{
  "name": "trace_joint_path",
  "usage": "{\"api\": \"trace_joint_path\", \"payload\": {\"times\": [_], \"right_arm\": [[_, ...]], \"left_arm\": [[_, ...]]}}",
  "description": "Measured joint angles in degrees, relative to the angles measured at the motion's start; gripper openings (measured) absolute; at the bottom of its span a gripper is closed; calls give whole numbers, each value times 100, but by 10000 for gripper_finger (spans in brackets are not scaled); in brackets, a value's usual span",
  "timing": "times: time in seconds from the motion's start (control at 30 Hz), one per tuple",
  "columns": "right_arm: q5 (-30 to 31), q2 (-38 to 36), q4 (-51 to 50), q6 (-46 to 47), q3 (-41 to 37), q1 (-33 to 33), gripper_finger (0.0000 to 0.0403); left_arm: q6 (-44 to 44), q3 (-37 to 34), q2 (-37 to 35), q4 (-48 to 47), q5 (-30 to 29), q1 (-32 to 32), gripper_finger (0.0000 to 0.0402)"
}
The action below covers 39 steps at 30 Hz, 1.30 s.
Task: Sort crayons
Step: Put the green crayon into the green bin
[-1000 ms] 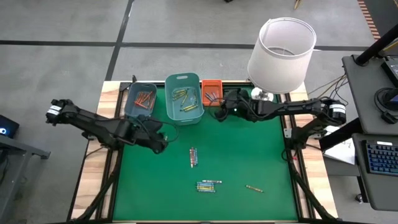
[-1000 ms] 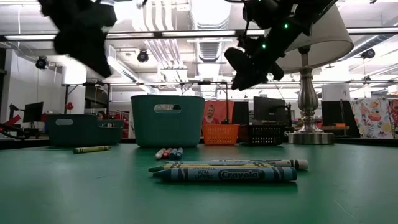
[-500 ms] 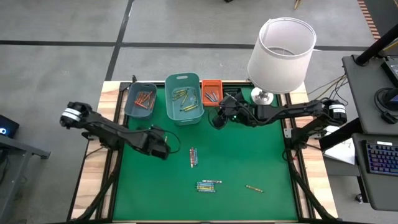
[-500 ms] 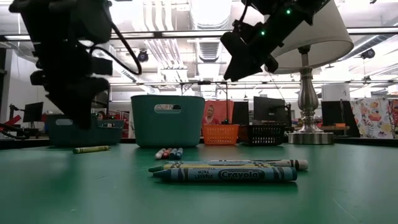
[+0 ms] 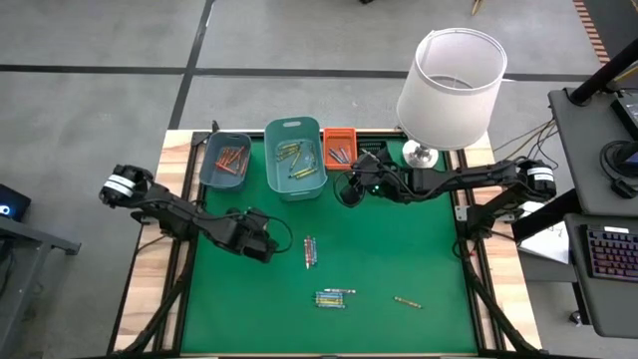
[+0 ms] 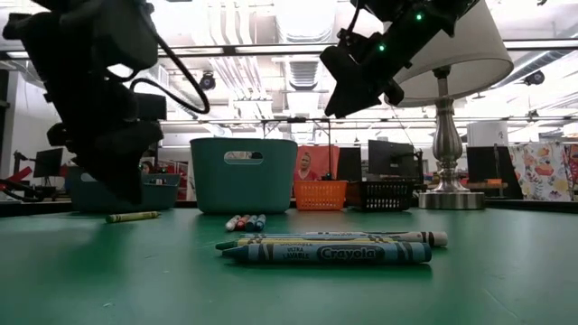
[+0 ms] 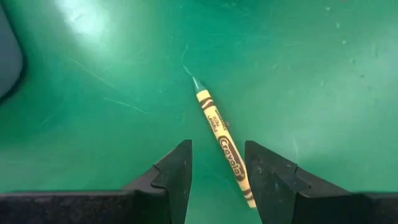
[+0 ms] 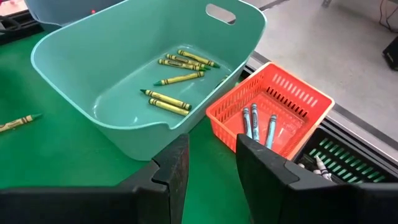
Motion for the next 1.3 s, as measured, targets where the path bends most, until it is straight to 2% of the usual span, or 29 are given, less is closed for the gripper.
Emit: {"api": "trace_joint_path", "payload": {"times": [0.6, 0.7, 0.97, 1.17, 1.3], "right_arm": [[2, 7, 2, 0, 0, 24, 123], [2, 7, 2, -1, -2, 24, 123], [2, 7, 2, 0, -2, 24, 123], [2, 9, 2, -22, -4, 82, 123], [0, 9, 33, -37, -7, 224, 123]], "left_arm": [[-50, -946, -42, 1558, -148, -52, 125], [-61, -1002, -39, 1580, -216, -72, 106], [-32, -1018, -30, 1539, -335, -72, 8], [331, -909, -210, 1460, -230, -72, 5], [1074, -702, -703, 1553, -294, -79, 3]]}}
